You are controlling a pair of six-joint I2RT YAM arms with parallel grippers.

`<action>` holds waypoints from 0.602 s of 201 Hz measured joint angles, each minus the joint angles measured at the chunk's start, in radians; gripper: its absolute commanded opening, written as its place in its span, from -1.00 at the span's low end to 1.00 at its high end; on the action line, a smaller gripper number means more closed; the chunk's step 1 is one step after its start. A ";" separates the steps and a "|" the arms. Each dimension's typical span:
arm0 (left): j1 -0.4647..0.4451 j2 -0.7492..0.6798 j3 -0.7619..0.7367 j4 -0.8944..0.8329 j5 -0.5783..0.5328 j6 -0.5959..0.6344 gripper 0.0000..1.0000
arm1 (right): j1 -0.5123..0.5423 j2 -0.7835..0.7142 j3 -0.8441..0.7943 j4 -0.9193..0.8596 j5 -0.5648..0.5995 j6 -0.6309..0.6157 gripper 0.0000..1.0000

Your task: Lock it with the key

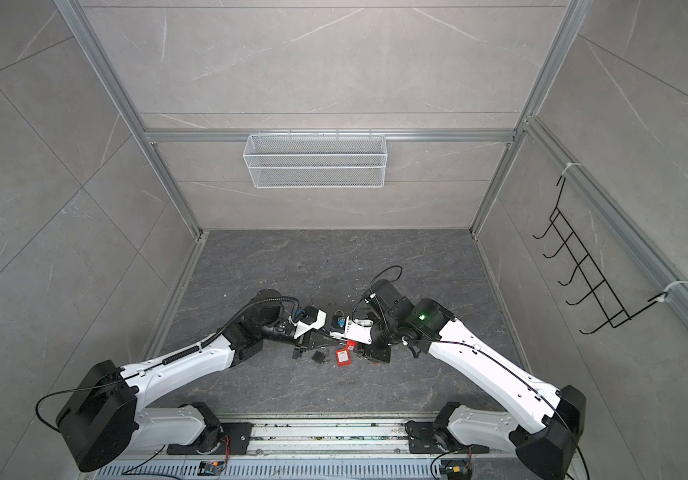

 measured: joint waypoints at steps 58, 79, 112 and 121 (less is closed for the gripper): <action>0.034 -0.028 0.017 -0.070 0.020 -0.018 -1.00 | -0.024 -0.043 0.064 -0.001 0.022 -0.080 -0.10; 0.046 -0.043 0.023 -0.108 0.029 -0.017 -1.00 | -0.061 -0.068 0.124 -0.062 0.020 -0.082 -0.08; 0.045 -0.054 0.039 -0.140 0.037 -0.015 -1.00 | -0.111 -0.086 0.163 -0.153 0.001 -0.078 -0.10; 0.045 -0.056 0.044 -0.152 0.040 -0.013 -1.00 | -0.117 -0.082 0.163 -0.173 0.001 -0.076 -0.11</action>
